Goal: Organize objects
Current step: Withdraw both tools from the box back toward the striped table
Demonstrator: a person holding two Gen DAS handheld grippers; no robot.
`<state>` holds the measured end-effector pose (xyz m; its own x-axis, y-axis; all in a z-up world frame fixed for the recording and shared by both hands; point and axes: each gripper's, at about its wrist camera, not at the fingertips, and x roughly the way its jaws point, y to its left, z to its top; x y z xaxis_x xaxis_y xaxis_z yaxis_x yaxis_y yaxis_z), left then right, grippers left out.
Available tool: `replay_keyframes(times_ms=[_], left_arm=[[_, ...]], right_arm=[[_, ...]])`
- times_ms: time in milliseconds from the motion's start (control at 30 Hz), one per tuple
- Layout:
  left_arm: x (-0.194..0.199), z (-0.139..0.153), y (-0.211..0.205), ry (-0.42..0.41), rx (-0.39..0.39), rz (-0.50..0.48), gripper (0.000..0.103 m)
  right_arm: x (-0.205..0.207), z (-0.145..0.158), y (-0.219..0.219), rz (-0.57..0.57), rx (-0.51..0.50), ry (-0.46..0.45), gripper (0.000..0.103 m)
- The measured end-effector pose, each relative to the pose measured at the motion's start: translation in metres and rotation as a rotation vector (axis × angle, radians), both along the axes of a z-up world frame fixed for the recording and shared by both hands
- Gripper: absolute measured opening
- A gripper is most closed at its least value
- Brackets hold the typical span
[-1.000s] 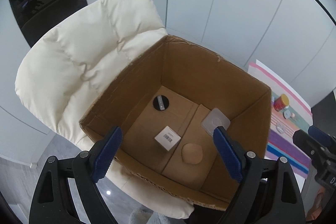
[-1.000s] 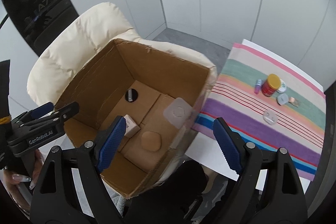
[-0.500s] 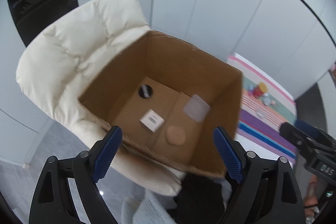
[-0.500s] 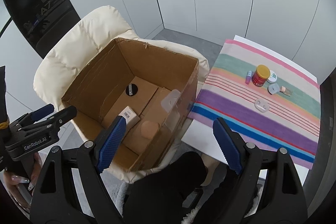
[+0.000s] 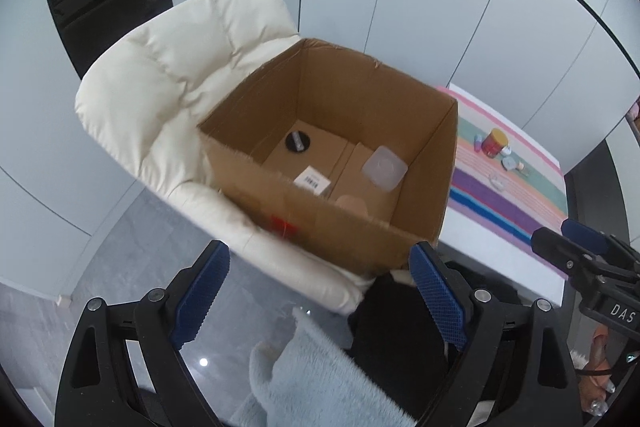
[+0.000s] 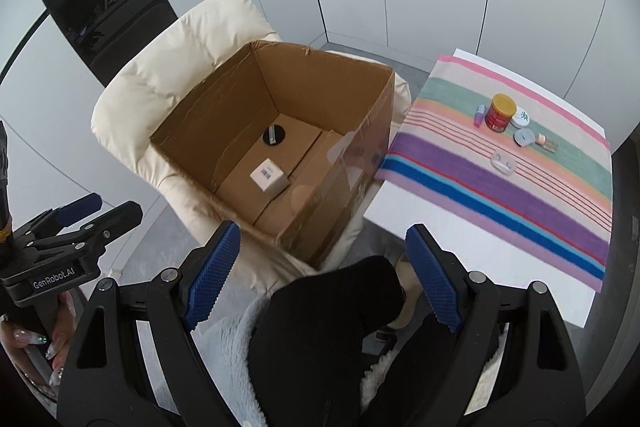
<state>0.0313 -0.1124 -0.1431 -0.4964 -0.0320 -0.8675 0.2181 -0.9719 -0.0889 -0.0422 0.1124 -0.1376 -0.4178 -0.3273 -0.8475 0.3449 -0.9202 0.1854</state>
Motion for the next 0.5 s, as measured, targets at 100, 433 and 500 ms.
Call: replay_keyframes(times_ms=[100,433,500], left_arm=[[0.012,0.004,0.002,0.003,-0.003,-0.011,0.093],[0.054,0.023,0.002,0.107,0.007,-0.025,0.099],[0.058,0.024,-0.001,0.118,0.036,-0.020,0.099]], right_arm=[[0.015,0.001,0.000,0.009,0.003,-0.002,0.087],[0.062,0.015,-0.004,0.032,0.010,0.022,0.093],[0.067,0.018,-0.005,0.027,0.016,0.030,0.093]])
